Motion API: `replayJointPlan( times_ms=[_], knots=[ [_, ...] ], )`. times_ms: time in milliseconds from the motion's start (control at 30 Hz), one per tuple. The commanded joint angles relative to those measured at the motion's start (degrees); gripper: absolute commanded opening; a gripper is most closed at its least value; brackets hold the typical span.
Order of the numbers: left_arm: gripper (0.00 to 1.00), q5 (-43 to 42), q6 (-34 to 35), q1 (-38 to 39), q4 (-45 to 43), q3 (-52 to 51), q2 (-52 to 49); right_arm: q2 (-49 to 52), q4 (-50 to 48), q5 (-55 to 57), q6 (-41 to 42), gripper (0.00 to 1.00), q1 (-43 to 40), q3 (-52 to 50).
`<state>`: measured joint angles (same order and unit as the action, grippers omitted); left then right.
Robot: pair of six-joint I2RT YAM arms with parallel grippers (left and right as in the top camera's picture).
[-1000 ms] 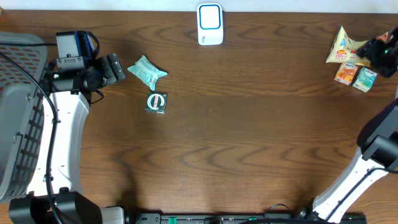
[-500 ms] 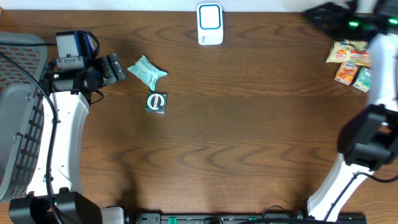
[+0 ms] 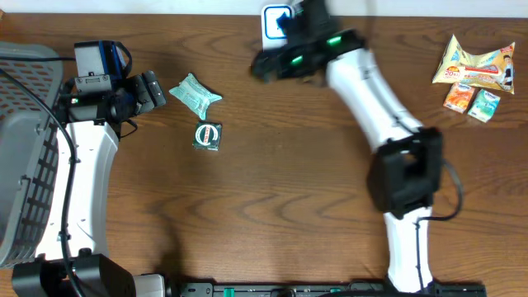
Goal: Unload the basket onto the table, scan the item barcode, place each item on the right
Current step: 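Move the right gripper back toward the tin and pouch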
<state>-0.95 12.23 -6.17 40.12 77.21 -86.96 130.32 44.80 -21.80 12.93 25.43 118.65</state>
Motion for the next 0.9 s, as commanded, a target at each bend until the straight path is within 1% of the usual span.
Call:
replayJointPlan(
  times_ms=[0,133,300,467,567,633,667,700,733,767,867],
  knots=[
    [0.98,0.4,0.5,-0.2,0.2,-0.3,-0.3,2.7,-0.8,8.3,4.1,0.99,5.0,0.4],
    [0.97,0.4,0.5,-0.2,0.2,-0.3,-0.3,5.8,-3.2,8.4,5.5,0.99,10.2,0.4],
    [0.98,0.4,0.5,-0.2,0.2,-0.3,-0.3,8.4,-6.6,9.7,4.7,0.99,13.6,0.4],
    [0.97,0.4,0.5,-0.2,0.2,-0.3,-0.3,8.4,-9.1,14.2,4.8,0.99,13.6,0.4],
    [0.98,0.4,0.5,-0.2,0.2,-0.3,-0.3,8.5,-11.9,14.1,4.8,0.99,12.2,0.4],
    [0.98,0.4,0.5,-0.2,0.2,-0.3,-0.3,8.5,-13.8,13.3,3.3,0.99,11.1,0.4],
    [0.98,0.4,0.5,-0.2,0.2,-0.3,-0.3,8.5,-14.7,12.8,2.3,0.98,10.6,0.4],
    [0.97,0.4,0.5,-0.2,0.2,-0.3,-0.3,8.5,-16.0,12.3,2.0,0.94,10.0,0.4],
    [0.98,0.4,0.5,-0.2,0.2,-0.3,-0.3,8.6,-17.2,11.9,2.0,0.87,9.6,0.4],
    [0.98,0.4,0.5,-0.2,0.2,-0.3,-0.3,8.8,-18.7,11.5,2.0,0.84,9.3,0.4],
    [0.98,0.4,0.5,-0.2,0.2,-0.3,-0.3,10.1,-23.4,8.2,2.4,0.85,8.8,0.4]
  ],
)
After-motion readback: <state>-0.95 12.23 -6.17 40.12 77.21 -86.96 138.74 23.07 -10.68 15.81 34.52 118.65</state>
